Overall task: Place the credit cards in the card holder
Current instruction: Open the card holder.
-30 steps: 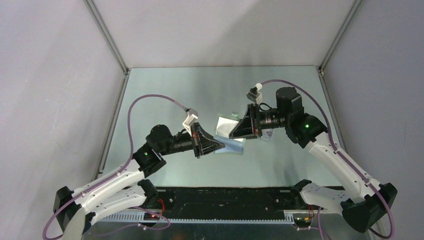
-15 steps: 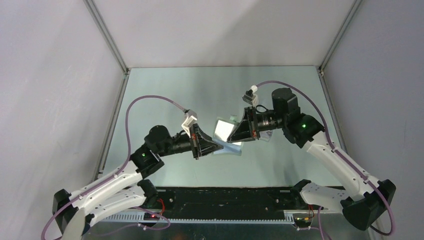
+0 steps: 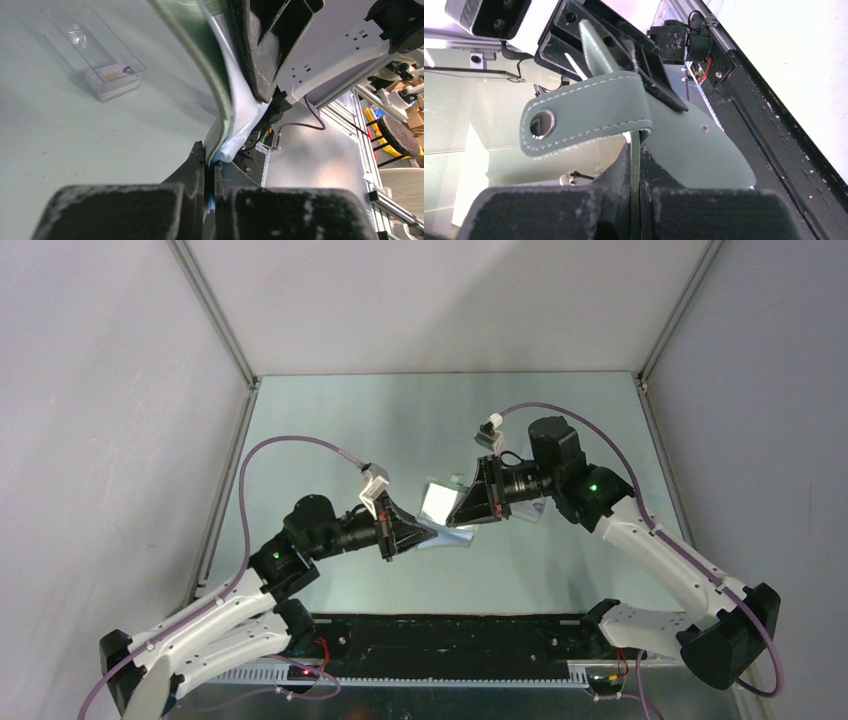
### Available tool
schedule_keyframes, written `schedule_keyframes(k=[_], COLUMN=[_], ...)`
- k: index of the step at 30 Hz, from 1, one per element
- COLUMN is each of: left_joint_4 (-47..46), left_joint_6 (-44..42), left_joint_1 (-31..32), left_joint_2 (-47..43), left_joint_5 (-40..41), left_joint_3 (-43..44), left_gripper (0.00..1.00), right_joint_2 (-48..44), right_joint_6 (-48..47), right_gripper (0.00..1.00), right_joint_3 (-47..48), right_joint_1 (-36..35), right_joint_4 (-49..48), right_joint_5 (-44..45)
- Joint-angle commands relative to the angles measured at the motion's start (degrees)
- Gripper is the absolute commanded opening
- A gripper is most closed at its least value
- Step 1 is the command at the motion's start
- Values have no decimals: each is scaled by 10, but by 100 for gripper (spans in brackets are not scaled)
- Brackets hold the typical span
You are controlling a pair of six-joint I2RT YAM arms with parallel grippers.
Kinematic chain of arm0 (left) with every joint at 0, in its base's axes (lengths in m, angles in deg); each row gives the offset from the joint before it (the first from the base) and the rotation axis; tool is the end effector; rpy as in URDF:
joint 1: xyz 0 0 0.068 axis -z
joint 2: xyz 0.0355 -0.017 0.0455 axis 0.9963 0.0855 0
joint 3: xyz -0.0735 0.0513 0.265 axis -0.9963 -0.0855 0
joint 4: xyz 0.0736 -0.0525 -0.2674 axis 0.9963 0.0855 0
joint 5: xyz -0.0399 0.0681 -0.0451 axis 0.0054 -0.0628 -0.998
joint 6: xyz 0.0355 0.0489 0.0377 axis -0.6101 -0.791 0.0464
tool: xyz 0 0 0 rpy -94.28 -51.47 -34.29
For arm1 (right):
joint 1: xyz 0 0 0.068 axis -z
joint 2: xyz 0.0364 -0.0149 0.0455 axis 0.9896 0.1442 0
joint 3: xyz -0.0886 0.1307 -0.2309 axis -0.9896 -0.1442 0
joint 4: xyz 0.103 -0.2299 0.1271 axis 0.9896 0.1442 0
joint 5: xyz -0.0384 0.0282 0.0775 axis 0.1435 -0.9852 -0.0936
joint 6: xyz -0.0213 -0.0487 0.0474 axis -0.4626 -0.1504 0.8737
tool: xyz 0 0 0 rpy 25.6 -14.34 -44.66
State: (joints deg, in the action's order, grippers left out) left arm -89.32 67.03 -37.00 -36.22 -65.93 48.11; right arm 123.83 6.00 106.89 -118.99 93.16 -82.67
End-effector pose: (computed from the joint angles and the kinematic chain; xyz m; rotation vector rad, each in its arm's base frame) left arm 0.1272 -0.1767 0.3192 0.6739 1.6542 -1.2978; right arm 0.1895 0.2037 0.3645 -0.5141 2.2945 1.7958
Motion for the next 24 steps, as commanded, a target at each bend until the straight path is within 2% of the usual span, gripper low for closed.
schedule_keyframes(k=[1, 3, 5, 6, 7, 8, 12, 14, 15, 16, 17, 18, 19, 21, 24], left_joint_4=[12, 13, 16, 17, 18, 18, 18, 18, 18, 18, 18, 18, 18, 17, 17], left_joint_6=[-22, -13, 1, 5, 13, 17, 28, 29, 31, 33, 40, 46, 62, 87, 126], left_joint_1=[-15, -16, -16, -15, -15, -16, -15, -16, -15, -16, -16, -17, -20, -28, -41], left_joint_2=[-22, -26, -27, -27, -28, -29, -37, -39, -40, -40, -37, -35, -27, -2, 54], left_joint_5=[89, 71, 52, 38, 32, 23, 17, 20, 28, 32, 40, 45, 53, 52, 31], left_joint_3=[12, 8, 5, 4, 1, 0, -11, -14, -15, -16, -16, -15, -15, -11, 9], left_gripper=[0, 0, 0, 0, 0, 0, 0, 6, 24, 34, 54, 63, 77, 87, 92], right_joint_2=[1, 5, 10, 16, 19, 26, 39, 42, 42, 41, 37, 34, 26, 10, -21], right_joint_6=[-14, -20, -25, -28, -31, -32, -37, -41, -42, -42, -42, -42, -43, -49, -62], right_gripper=[7, 12, 13, 11, 3, 0, 0, 0, 0, 0, 0, 0, 0, 0, 0], right_joint_3=[-4, -4, -4, -4, -4, -4, -4, -4, -4, -4, -4, -4, -4, -4, -3], right_joint_1=[20, 35, 49, 55, 60, 61, 63, 67, 72, 75, 84, 90, 105, 134, 191], right_joint_4=[58, 59, 59, 58, 51, 48, 37, 40, 41, 44, 45, 50, 53, 66, 109], right_joint_5=[-57, -54, -56, -59, -68, -72, -88, -87, -87, -85, -83, -77, -72, -59, -25])
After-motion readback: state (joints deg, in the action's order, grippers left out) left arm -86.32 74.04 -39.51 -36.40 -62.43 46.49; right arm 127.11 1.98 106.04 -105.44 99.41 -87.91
